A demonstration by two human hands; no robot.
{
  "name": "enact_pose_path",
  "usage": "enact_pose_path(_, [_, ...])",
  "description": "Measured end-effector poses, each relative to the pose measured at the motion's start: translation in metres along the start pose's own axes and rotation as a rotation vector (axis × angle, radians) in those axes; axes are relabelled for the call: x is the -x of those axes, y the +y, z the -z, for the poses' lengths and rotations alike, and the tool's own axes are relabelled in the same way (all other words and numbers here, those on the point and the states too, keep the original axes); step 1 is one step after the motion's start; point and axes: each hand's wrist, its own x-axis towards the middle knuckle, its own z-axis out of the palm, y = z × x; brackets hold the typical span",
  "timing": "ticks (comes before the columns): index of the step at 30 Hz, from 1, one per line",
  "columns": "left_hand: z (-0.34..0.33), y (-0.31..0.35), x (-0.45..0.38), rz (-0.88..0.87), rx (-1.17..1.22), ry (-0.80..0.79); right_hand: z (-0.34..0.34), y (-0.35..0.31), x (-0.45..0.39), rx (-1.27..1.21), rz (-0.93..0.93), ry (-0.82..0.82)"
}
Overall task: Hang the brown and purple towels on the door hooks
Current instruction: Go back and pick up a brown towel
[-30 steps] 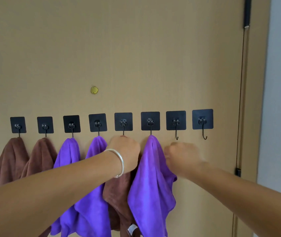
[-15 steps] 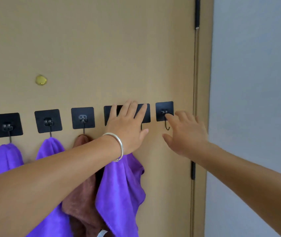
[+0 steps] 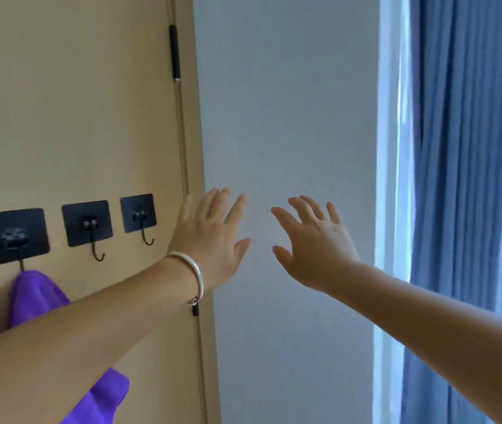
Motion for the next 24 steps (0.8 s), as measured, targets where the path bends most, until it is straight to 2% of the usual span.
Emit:
enact_pose_path(5, [0.011,0.094,-0.015,-0.171,0.197,0.053,0.055,0.067,0.071,0.218,-0.187,-0.079])
enact_pose_path(11, [0.049,0.212,-0.029,-0.354,0.318,0.115,0.139,0.147,0.157,0.392,-0.385,-0.149])
enact_pose_path(18, [0.148,0.403,-0.028,-0.608,0.574,0.243,0.266,0.242,0.294,0.622,-0.646,-0.209])
enact_pose_path(24, [0.252,0.574,0.005,-0.815,0.804,0.274,0.393,0.299,0.427,0.814,-0.858,-0.272])
